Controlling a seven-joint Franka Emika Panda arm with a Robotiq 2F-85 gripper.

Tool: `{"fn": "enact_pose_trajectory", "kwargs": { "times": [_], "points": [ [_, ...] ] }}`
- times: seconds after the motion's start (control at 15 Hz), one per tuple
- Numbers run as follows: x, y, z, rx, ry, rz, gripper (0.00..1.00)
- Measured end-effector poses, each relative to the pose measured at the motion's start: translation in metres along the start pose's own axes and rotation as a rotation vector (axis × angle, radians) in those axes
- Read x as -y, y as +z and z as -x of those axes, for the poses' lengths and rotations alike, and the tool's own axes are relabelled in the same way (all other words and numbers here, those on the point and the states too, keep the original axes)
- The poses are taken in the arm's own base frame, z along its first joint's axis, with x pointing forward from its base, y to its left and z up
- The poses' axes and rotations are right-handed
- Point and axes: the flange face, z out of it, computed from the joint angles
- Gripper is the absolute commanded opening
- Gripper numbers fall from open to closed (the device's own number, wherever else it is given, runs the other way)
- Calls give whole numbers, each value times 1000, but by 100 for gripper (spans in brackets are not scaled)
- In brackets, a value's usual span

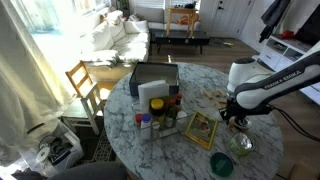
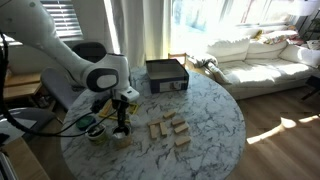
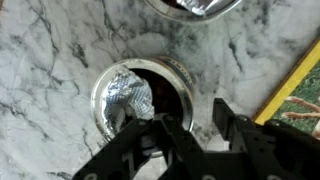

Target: Stack the lids then stack the cans

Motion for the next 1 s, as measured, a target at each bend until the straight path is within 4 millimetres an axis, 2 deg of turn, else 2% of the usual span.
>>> {"fn": "enact_pose_trajectory", "kwargs": {
  "times": [0.13,0.53,0.73,1.0],
  "points": [
    [-2,-1,-1,-1,4,0,1],
    [2,-10,0,-25,-23,6,3],
    [6,-30,5,-58,-61,35,3],
    [7,-71,19,-82,-86,77,3]
  ]
}}
